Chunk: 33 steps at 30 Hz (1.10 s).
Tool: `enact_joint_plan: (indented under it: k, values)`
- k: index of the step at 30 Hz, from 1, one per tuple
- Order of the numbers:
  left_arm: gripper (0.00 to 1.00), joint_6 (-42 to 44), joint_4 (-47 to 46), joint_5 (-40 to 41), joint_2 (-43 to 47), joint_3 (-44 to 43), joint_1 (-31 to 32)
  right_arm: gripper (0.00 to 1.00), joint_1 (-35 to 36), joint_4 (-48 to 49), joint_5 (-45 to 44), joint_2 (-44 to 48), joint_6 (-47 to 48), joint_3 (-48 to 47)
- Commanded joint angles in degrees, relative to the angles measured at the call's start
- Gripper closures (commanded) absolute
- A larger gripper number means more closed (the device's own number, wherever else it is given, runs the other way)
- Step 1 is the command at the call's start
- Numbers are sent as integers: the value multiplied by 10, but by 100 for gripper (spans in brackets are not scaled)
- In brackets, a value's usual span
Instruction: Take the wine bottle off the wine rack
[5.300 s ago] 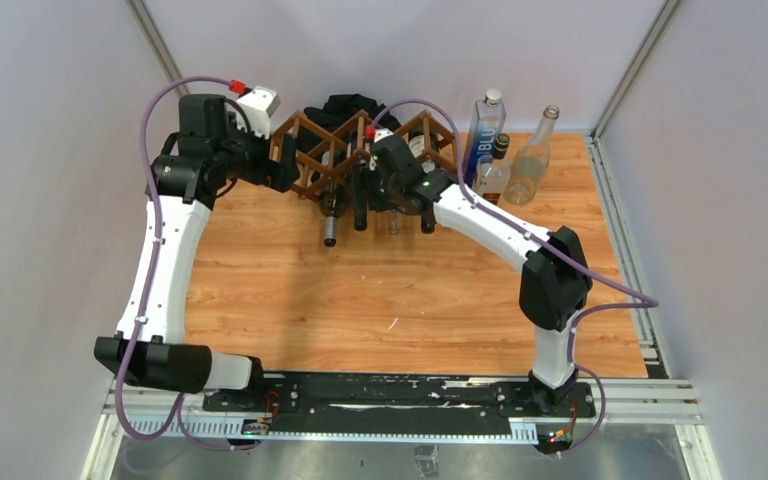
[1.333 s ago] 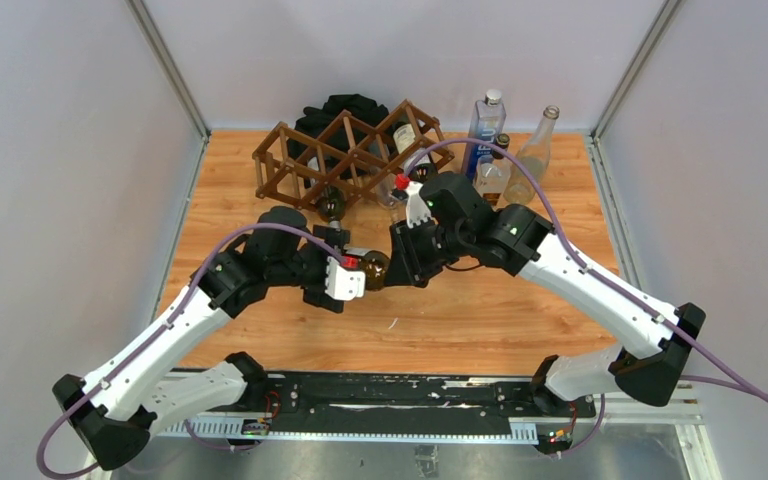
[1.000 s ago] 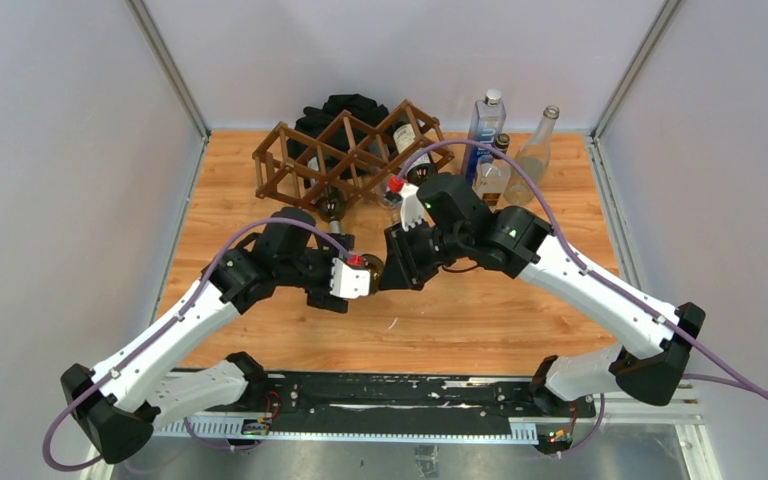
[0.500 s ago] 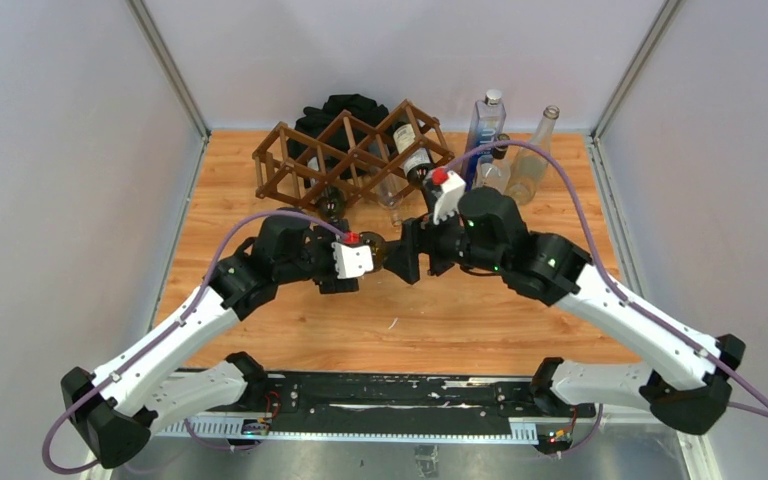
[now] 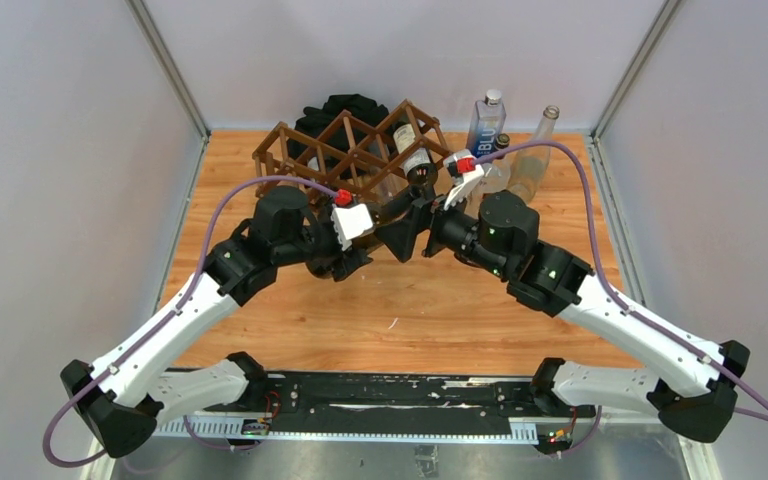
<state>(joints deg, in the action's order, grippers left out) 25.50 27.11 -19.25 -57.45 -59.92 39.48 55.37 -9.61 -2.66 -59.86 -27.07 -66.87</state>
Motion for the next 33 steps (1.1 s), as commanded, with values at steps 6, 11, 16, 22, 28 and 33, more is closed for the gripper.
enact_joint_plan:
  k: [6, 11, 16, 22, 28, 33]
  values:
    - [100, -57, -8, -61, 5, -42, 4, 15, 6, 87, -10, -70, 21, -52]
    - [100, -64, -5, -65, 9, -43, 4, 38, 5, 91, -12, -81, 25, -58]
    - [44, -69, 6, -50, 4, -49, 4, 91, 6, 72, -11, -84, 28, -68]
    - [0, -56, 82, -6, -25, -97, 4, 100, 4, -16, -70, -66, 72, -91]
    - [0, -64, 174, -26, -58, -151, -21, 100, -5, -99, -138, -20, 133, -83]
    - [0, -68, 242, -45, -102, -229, -81, 100, -22, -160, -219, 11, 198, -80]
